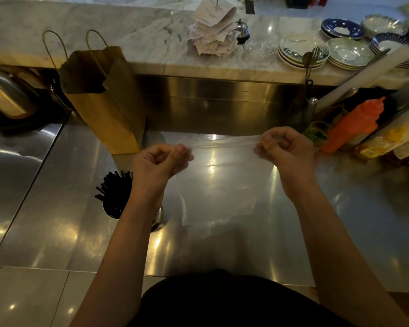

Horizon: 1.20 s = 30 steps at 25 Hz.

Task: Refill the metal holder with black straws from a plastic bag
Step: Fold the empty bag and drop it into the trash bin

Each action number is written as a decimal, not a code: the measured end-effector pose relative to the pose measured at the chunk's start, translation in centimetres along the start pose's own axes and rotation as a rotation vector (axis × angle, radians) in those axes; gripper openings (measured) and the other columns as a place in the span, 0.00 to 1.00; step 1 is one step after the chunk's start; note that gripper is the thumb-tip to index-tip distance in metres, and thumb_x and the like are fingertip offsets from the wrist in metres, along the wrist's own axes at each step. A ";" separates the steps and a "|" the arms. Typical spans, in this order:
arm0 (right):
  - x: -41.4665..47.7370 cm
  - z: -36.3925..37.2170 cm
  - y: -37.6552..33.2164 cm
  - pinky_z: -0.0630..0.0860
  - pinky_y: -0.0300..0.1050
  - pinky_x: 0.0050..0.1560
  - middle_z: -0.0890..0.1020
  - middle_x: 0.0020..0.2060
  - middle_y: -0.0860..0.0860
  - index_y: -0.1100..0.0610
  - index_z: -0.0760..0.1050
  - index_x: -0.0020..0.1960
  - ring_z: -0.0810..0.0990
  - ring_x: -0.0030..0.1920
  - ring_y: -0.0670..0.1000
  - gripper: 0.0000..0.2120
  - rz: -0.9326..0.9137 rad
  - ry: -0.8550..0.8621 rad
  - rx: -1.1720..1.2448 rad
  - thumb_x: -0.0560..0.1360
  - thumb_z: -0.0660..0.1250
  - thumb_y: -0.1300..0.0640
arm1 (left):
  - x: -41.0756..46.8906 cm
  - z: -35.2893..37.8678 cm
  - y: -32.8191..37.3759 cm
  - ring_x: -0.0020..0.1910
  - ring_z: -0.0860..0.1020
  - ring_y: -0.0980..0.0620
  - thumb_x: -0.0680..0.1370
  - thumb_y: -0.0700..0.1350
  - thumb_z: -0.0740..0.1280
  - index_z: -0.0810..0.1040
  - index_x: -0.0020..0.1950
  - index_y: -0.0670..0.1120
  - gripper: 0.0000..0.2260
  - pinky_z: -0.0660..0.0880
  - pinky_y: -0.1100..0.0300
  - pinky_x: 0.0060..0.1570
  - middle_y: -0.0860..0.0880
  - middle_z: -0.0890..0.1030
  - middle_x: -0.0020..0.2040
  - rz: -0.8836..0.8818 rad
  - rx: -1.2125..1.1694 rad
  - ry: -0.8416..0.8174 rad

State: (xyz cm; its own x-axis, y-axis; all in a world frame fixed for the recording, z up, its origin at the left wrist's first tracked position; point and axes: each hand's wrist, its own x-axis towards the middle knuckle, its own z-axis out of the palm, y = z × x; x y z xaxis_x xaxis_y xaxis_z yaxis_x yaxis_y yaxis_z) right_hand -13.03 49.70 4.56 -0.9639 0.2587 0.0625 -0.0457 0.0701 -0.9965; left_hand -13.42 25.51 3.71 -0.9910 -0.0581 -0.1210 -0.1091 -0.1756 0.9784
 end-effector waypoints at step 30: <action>-2.7 0.0 2.1 0.81 0.46 0.43 0.86 0.49 0.58 0.53 0.76 0.56 0.86 0.47 0.59 0.13 0.368 -0.464 0.036 0.78 0.62 0.68 | -2.4 -4.9 -0.9 0.49 0.84 0.45 0.75 0.44 0.66 0.78 0.61 0.44 0.15 0.81 0.58 0.44 0.42 0.84 0.53 -0.262 0.089 -0.351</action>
State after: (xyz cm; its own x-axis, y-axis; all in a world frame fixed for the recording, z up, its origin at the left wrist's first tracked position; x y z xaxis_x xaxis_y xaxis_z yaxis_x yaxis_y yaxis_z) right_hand -10.54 49.11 2.26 -0.9317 -0.1889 -0.3101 0.3119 0.0211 -0.9499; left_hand -10.55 20.97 2.26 -0.8939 0.3167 -0.3173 -0.3510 -0.0539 0.9348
